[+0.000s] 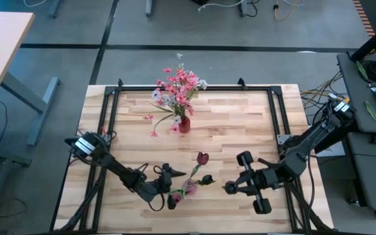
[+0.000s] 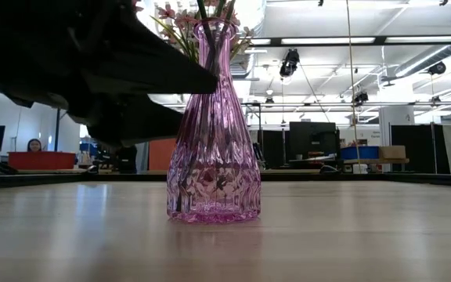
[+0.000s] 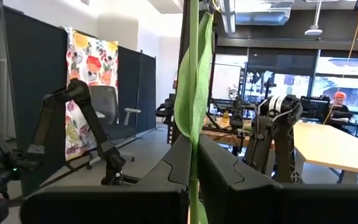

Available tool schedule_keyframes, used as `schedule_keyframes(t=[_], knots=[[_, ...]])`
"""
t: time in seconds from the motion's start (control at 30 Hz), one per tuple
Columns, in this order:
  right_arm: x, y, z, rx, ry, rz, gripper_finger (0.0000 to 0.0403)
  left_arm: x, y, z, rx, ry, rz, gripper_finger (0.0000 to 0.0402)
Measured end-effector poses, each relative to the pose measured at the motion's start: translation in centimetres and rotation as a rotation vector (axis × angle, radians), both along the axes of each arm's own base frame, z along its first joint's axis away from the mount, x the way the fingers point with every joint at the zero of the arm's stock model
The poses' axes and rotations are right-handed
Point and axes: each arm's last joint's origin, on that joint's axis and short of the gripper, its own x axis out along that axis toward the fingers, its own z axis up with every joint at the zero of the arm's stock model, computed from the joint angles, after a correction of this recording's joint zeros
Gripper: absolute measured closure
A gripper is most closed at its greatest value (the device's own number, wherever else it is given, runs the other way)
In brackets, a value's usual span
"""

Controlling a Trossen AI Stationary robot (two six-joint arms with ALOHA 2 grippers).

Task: Sort flowers into vase by color
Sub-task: Put the black flower into the purple vase

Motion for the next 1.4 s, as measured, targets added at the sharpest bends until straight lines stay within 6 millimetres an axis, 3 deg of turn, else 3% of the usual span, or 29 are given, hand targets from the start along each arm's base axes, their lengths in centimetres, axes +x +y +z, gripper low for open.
schedule_keyframes(t=[0.33,0.77,1.4], knots=[[0.1,0.1,-0.2,0.016,-0.02,0.008,0.039,0.6,-0.1,0.1,0.008,-0.009,0.028,0.0024],[3.5,0.7,-3.3,0.038,-0.008,-0.042,0.039,0.8,0.1,0.1,0.081,0.003,0.02,0.0024],[3.5,0.6,-3.2,0.041,-0.012,-0.045,0.039,1.3,-0.1,0.0,0.149,0.012,0.006,0.0032]])
